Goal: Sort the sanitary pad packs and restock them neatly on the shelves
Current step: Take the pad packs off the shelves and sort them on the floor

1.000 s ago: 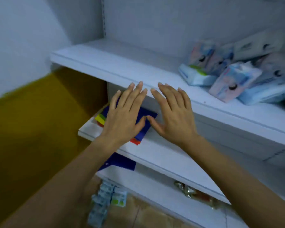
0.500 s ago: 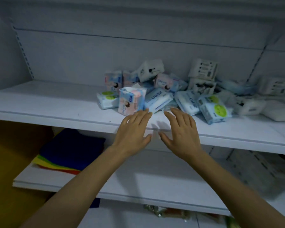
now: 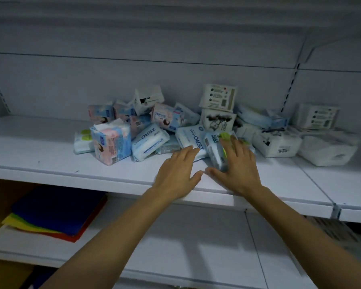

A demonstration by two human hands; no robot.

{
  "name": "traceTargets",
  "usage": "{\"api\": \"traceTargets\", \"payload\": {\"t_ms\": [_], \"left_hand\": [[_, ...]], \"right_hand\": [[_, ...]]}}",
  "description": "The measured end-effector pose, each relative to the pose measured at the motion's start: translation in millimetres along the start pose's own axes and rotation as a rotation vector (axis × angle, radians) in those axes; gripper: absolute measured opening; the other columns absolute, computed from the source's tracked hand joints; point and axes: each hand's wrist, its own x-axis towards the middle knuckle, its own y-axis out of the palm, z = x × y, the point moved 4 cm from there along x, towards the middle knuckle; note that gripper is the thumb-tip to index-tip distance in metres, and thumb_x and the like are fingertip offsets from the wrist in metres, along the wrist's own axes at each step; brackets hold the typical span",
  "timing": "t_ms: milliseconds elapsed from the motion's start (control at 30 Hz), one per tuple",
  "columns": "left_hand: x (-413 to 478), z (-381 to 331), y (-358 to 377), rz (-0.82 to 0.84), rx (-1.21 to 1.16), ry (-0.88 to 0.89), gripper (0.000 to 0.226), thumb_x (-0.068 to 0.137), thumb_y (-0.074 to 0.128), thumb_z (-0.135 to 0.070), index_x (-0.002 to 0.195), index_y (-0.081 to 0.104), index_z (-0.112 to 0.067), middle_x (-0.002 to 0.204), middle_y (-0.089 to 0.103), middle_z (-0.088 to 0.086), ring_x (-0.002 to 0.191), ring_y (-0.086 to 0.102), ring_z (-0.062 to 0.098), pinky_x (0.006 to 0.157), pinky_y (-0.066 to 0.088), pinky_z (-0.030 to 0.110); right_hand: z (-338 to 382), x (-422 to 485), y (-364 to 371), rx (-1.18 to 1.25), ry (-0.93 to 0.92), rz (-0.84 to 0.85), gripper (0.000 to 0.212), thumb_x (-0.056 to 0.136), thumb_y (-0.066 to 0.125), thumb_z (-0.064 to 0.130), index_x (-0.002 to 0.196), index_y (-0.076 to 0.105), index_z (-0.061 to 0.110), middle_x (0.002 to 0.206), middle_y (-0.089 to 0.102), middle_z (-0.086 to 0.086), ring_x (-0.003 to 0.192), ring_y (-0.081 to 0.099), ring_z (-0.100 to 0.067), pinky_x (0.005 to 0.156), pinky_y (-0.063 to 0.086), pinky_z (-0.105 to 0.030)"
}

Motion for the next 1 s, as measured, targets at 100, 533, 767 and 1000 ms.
{"api": "traceTargets", "payload": {"t_ms": [100,533,767,1000], "left_hand": [[6,1,18,0.0,-0.147,-0.134,0.07,0.094,0.051,-0.045,0.151,0.017,-0.023,0.155,0.025,-0.001,0.135,0.033,0.016,0.104,0.036,0.035],[71,23,44,-0.06,-1.237,-0.841,0.031,0.085,0.071,-0.018,0.112,0.062,-0.005,0.099,0.07,0.014,0.07,0.063,0.022,0.049,0.048,0.022],[48,23,17,-0.179,-1.284,-0.759,0.036,0.086,0.064,-0.009,0.12,0.053,-0.011,0.11,0.067,0.008,0.093,0.067,0.022,0.072,0.056,0.033],[6,13,-54,-0.208,-1.332,-0.459,0.055,0.08,0.071,-0.05,0.124,0.048,-0.025,0.12,0.066,-0.002,0.104,0.065,0.016,0.08,0.055,0.032]], "right_hand": [[-12,10,19,0.033,0.022,0.099,0.1,0.074,0.049,0.076,0.153,0.012,0.026,0.161,0.011,-0.004,0.147,0.01,-0.029,0.116,0.017,-0.049],[-14,11,21,0.103,0.039,0.019,0.079,0.083,0.042,0.056,0.151,0.017,0.025,0.159,0.015,-0.007,0.145,0.012,-0.03,0.115,0.018,-0.049],[-20,9,-1,0.631,0.117,-0.14,0.062,0.075,0.039,0.046,0.131,0.05,0.021,0.125,0.056,-0.003,0.112,0.053,-0.027,0.09,0.048,-0.044],[82,-5,-31,0.776,-0.002,-0.413,0.067,0.082,0.054,0.038,0.144,0.035,0.019,0.147,0.037,-0.007,0.135,0.036,-0.024,0.107,0.036,-0.051]]}}
